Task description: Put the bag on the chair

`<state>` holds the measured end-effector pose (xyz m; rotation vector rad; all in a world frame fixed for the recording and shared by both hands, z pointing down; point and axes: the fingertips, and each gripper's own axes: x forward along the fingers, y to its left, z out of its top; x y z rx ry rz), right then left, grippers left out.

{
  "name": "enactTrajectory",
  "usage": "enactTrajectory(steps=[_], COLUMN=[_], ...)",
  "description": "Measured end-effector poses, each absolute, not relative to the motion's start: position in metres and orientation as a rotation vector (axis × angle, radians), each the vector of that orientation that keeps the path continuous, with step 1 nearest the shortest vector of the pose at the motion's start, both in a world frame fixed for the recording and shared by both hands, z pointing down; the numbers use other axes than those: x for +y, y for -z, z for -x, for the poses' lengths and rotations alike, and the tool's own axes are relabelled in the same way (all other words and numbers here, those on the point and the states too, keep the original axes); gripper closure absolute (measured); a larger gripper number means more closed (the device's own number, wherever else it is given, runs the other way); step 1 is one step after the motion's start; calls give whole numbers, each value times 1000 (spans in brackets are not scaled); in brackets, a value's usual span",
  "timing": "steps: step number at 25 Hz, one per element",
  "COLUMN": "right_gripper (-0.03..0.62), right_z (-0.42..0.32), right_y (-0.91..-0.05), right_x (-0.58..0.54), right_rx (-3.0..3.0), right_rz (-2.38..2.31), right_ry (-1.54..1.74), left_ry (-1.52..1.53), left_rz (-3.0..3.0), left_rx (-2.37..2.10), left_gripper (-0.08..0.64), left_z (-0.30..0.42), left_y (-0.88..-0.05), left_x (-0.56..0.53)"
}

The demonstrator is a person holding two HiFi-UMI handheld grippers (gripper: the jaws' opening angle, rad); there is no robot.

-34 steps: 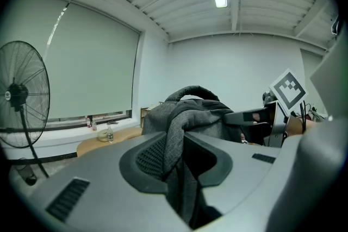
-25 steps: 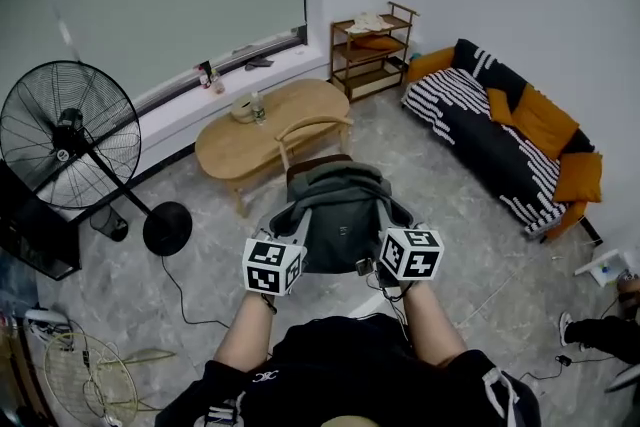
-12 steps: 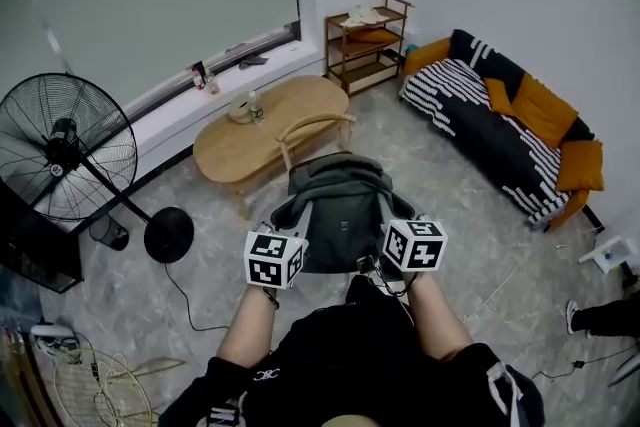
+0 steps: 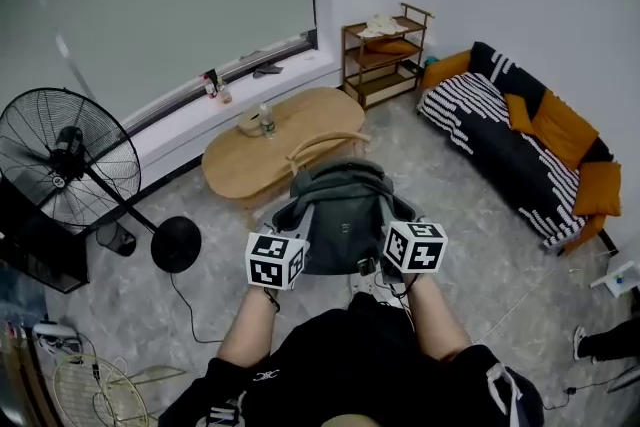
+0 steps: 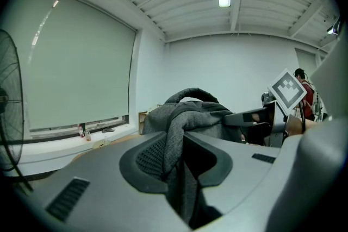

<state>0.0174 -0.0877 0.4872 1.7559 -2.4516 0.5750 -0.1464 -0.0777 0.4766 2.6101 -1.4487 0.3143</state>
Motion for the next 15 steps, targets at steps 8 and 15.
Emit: enactTrajectory(steps=[8, 15], right_gripper=[531, 531], right_z=[-61, -88], right_y=[-495, -500], right_x=[-210, -314], right_rx=[-2481, -2516], right_rz=[-1686, -1565], right_ry=[-623, -631], left_ry=[-352, -369], left_rz=[-2532, -2433], left_rx=[-1477, -1530], left_gripper=[465, 465], left_z=[103, 74], left_y=[-486, -494], left_x=[-192, -283])
